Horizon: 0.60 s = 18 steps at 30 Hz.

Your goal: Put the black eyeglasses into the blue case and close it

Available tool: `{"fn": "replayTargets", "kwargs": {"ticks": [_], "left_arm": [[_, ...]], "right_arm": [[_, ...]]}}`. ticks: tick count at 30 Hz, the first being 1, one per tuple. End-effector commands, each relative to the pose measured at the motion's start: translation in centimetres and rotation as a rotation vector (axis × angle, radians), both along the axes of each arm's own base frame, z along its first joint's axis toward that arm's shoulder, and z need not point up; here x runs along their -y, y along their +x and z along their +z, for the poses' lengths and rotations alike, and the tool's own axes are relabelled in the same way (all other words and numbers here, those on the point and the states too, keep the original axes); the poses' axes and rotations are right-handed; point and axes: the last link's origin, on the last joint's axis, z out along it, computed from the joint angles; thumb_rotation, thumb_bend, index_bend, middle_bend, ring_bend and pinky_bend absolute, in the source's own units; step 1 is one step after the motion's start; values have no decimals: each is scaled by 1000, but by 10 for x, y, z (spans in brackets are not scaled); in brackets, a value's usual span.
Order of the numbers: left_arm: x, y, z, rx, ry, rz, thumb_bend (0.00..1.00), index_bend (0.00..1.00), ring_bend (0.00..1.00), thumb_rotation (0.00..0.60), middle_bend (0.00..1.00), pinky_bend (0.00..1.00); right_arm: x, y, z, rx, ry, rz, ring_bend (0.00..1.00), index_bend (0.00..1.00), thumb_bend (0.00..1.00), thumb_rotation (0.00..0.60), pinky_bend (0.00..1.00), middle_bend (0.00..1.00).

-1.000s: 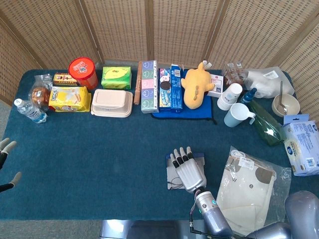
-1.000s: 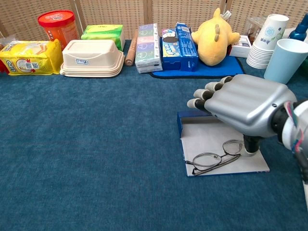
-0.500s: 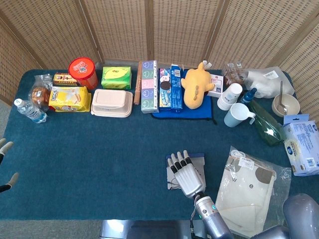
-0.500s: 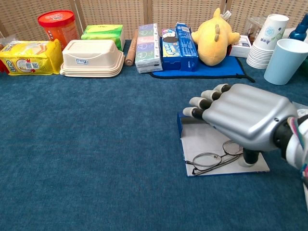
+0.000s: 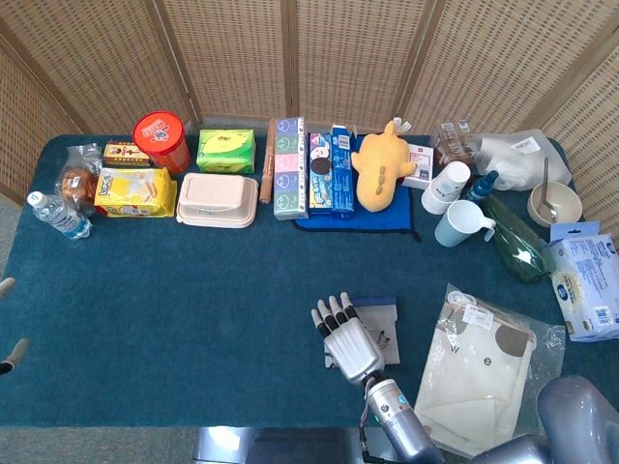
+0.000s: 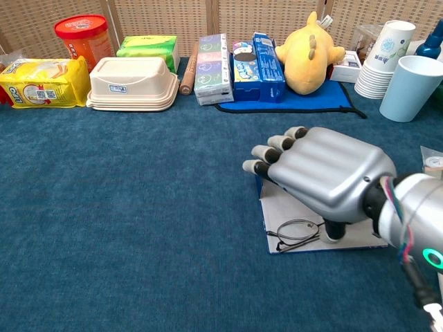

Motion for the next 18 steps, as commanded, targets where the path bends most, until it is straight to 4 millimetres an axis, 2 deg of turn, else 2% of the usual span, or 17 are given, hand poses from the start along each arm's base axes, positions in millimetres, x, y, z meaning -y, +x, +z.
{"fn": "replayTargets", "kwargs": {"ticks": [1,9,18], "left_arm": [[1,0,0,1,2,2,319,0,0,600,0,0],[5,-1,3,-6,9,11,319,0,0,600,0,0],[6,0,1,-5,4,14,319,0,0,600,0,0]], "right_arm": [[8,6,-3,8,-9,14,0,0,0,600,112,0],[30,6,-5,-3,-34,11,0,0,0,600,110,0],[47,-1,3,-24,-71,0,0,0,0,600,109,0]]}}
